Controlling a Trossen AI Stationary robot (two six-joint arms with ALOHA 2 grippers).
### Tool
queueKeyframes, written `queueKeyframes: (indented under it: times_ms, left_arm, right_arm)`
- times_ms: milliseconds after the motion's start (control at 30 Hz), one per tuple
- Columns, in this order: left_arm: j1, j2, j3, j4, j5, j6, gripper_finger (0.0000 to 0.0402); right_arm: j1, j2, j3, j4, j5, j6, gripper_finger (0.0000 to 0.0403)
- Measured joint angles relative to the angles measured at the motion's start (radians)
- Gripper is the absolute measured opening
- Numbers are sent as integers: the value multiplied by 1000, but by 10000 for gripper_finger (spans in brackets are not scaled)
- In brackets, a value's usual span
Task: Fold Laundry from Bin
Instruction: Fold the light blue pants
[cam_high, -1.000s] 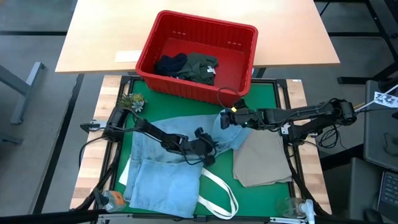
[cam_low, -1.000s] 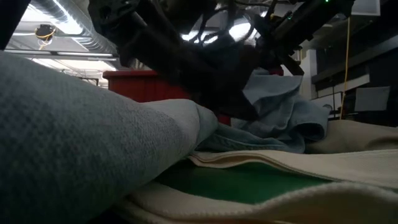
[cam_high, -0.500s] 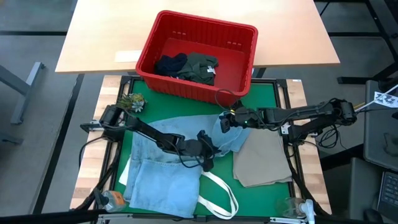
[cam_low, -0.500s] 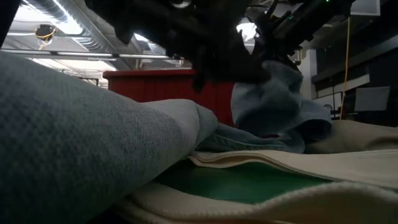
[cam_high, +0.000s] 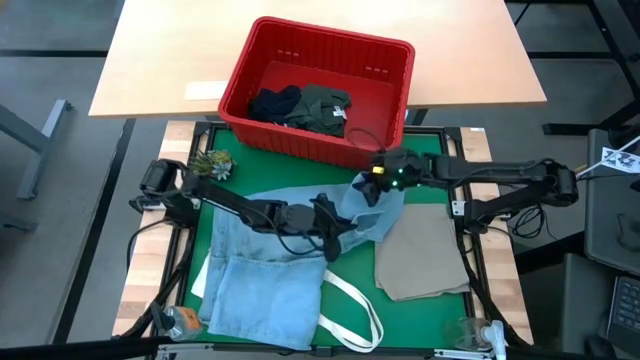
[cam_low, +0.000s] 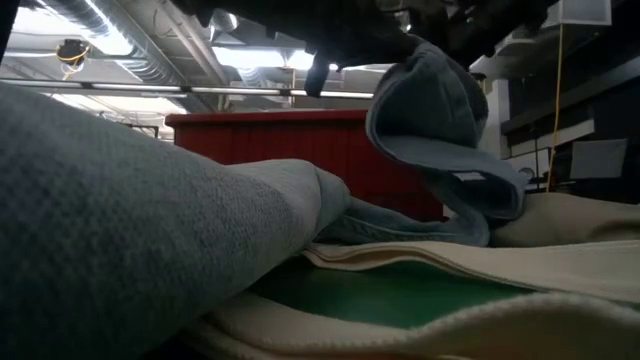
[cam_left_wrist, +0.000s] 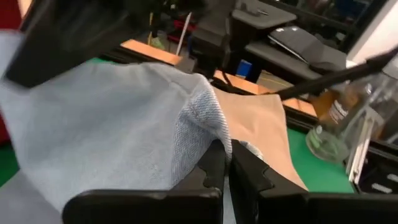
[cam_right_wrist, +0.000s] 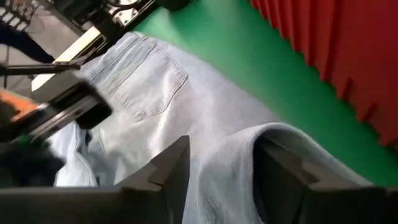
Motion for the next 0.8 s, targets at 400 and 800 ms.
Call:
queueKeyframes:
  times_ms: [400, 800]
  left_arm:
    - [76, -32, 0, 68, -1, -34, 1]
    - [99, -32, 0, 95, 43, -52, 1]
  right_arm:
    - [0, -192, 162, -363, 68, -83, 172]
    - [103, -349, 162, -672, 301, 58, 172]
